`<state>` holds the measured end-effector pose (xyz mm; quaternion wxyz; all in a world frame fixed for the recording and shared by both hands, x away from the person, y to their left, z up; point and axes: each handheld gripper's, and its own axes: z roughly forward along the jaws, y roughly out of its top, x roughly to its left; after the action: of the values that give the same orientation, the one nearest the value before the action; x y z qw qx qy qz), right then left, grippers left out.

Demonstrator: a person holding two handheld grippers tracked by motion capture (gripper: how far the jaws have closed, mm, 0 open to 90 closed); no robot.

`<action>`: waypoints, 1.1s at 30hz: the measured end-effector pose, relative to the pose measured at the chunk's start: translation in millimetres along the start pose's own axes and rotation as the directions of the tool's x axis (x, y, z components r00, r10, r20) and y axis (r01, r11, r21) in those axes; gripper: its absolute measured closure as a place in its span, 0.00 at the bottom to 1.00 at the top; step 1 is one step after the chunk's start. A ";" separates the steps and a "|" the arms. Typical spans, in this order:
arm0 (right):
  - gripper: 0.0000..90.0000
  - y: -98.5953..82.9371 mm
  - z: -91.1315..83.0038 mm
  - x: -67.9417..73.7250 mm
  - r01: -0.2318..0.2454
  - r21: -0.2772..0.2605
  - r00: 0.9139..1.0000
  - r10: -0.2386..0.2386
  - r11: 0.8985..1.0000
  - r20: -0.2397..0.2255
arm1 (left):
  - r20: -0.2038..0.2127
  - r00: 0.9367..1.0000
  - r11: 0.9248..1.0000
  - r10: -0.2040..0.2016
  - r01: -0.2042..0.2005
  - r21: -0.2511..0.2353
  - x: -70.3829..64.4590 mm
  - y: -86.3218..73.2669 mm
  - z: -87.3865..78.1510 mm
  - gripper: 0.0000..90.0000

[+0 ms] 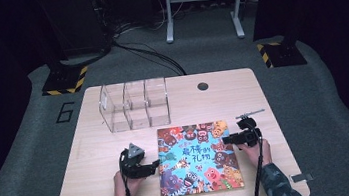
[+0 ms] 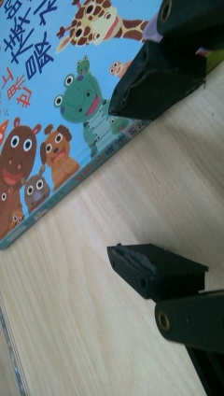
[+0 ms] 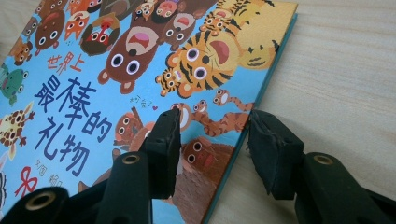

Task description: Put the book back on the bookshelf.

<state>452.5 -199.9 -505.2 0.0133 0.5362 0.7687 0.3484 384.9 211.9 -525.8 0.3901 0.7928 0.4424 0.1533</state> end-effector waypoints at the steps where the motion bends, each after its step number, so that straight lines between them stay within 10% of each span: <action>1: 0.60 0.1 -0.1 -0.2 -0.002 0.000 1.000 0.002 1.000 -0.001 | 0.000 1.000 1.000 0.000 0.000 0.000 0.0 0.0 0.0 0.30; 25: 0.56 2.9 0.3 0.0 -0.028 0.015 1.000 0.028 0.999 -0.009 | -0.030 1.000 1.000 -0.005 0.004 -0.029 -1.8 -3.6 1.0 0.29; 33: 0.55 1.0 -5.0 -5.4 -0.072 -0.027 0.995 0.069 0.997 -0.077 | -0.030 1.000 1.000 -0.004 0.004 -0.028 -1.8 -3.5 1.0 0.29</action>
<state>453.7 -206.9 -502.8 -0.0205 0.5492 0.7440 0.3801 382.4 210.9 -528.9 0.3946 0.7840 0.4477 0.1707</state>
